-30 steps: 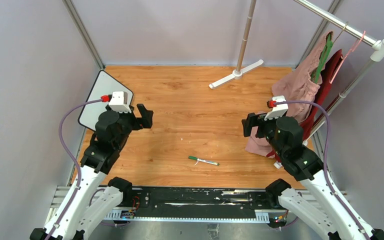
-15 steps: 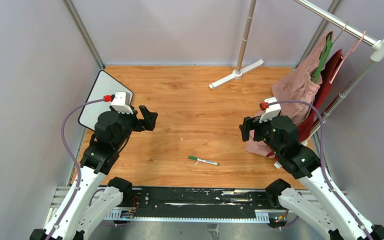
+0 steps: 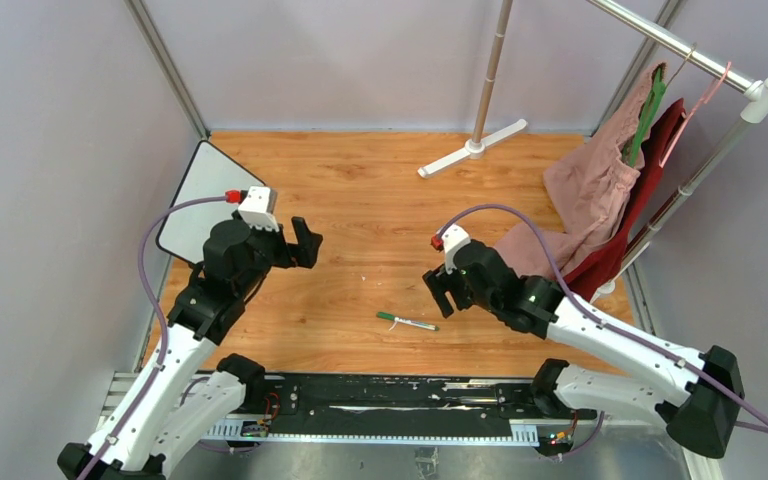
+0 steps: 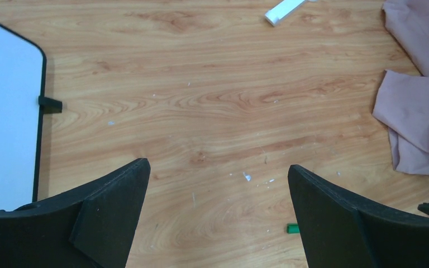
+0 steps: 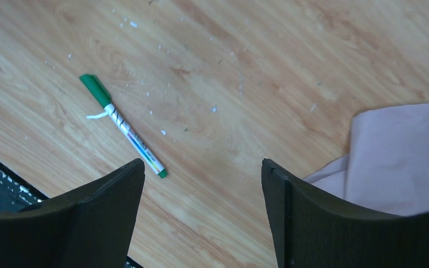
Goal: Write a sentence on the whiteboard
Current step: Move the whiteboard to the center of the board.
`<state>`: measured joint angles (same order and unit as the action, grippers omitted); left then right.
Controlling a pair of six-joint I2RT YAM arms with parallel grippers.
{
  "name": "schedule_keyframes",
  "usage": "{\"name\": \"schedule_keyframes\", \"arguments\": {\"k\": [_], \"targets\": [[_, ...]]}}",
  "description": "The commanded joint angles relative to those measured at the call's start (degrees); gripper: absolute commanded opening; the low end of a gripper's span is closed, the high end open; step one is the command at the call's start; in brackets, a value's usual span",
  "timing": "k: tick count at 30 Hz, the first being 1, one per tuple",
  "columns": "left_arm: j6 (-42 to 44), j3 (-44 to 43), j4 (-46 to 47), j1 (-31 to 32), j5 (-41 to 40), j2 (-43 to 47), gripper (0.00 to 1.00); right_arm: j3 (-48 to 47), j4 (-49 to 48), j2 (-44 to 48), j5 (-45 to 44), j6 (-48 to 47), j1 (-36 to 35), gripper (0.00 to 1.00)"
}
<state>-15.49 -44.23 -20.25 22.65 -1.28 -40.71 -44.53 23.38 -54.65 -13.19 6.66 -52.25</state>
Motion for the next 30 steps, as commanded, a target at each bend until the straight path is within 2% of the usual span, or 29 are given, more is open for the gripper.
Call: {"name": "schedule_keyframes", "arguments": {"k": [1, 6, 11, 19, 23, 30], "targets": [[-0.7, 2.6, 1.5, 0.3, -4.8, 3.3, 1.0, 2.5, -1.9, -1.9, 3.3, 2.5, -2.1, 0.79], [-6.3, 0.8, -6.6, 0.3, -16.5, 1.9, 1.0, 6.3, -6.9, -2.1, 5.1, 4.9, -2.2, 0.79], [-18.2, 0.9, -16.4, 0.3, -26.1, -2.1, 1.0, 8.7, -11.3, -2.8, 6.0, 6.0, -2.2, 0.78], [-34.9, 1.5, -24.3, 0.0, -35.8, -7.1, 1.0, 8.2, -14.7, -4.9, 8.3, 6.5, -2.2, 0.77], [-42.6, 4.1, -22.7, -1.1, -37.5, -8.9, 0.92, 8.8, -15.7, -3.7, 8.8, 6.9, -2.3, 0.77], [-57.5, 7.0, -18.3, -2.9, -43.9, -14.0, 0.68, 8.9, -15.4, 0.4, 9.9, 7.0, -2.2, 0.77]]}}
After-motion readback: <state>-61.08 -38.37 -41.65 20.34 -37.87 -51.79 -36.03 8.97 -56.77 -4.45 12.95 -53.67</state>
